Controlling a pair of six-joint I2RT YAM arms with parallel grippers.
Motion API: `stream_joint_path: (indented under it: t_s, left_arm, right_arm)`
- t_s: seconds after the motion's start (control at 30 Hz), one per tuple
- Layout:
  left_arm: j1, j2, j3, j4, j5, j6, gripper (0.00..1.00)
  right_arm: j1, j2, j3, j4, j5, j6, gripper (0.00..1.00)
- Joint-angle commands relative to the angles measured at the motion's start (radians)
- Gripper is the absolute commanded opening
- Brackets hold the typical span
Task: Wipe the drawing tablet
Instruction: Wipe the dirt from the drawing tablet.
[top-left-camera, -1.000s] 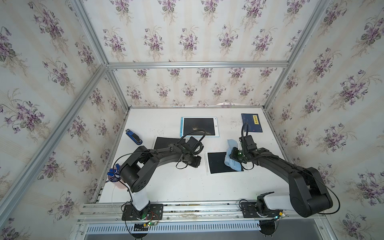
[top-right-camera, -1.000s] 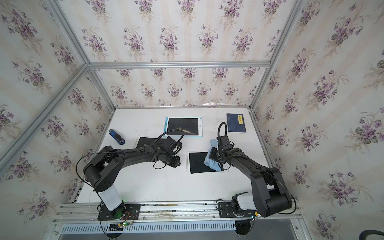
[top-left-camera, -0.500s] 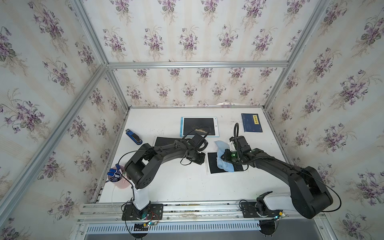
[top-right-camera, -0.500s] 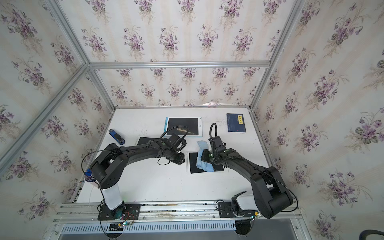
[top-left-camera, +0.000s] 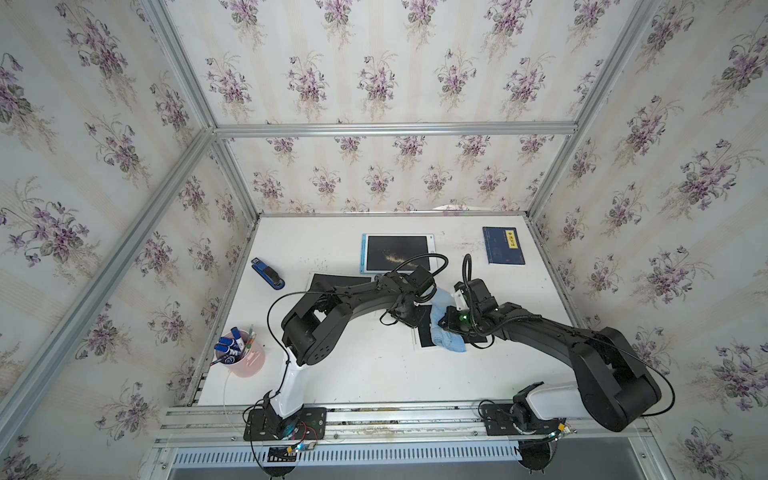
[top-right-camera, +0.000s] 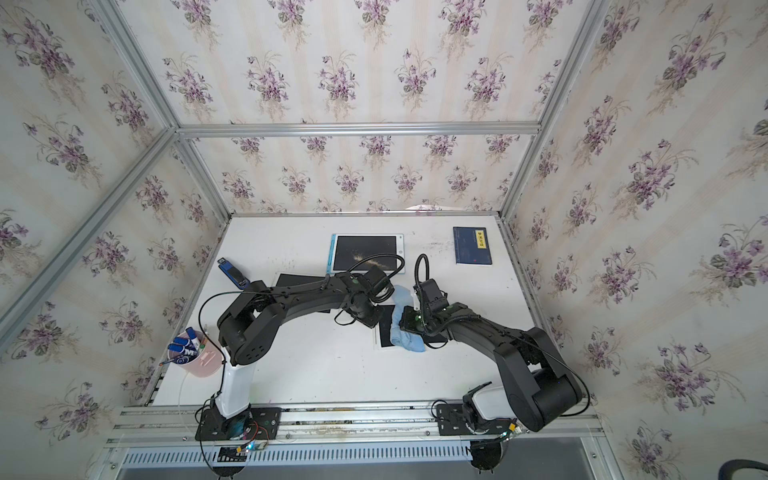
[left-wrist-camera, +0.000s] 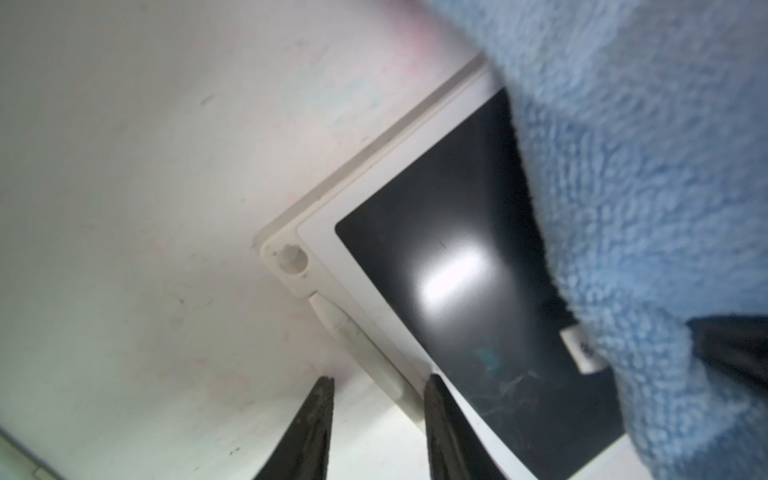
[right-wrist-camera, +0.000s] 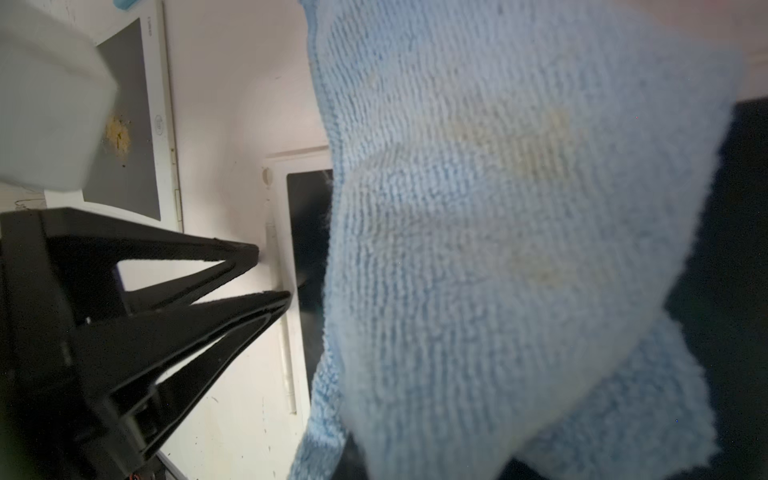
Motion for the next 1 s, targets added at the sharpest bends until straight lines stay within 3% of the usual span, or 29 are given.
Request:
stream_joint_path:
  t_s: [0.0,0.13,0.3,0.73,0.97]
  left_arm:
    - [-0.010,0.030,0.002,-0.081,-0.081,0.009,0.35]
    - [-0.013,0.032,-0.040,-0.076,-0.093,-0.002,0.34]
    - [-0.013,0.027,-0.108,-0.061,-0.099,-0.006,0.33]
    - [0.012,0.002,-0.228,-0.001,-0.093,0.009,0.33]
    - [0.023,-0.024,-0.259,0.016,-0.090,0.015,0.33]
  right_arm:
    - [0.029,-0.008,-0.013,0.087,-0.073,0.048,0.00]
    - [0.159,0.036,-0.030,0.221,-0.165,0.129,0.00]
    - [0.157,0.139,-0.063,0.232,-0.142,0.166,0.00]
    - [-0.240,-0.081,-0.097,-0.187,0.162,-0.005,0.00]
    - [-0.293,-0.068,0.019,-0.299,0.255,-0.002,0.00]
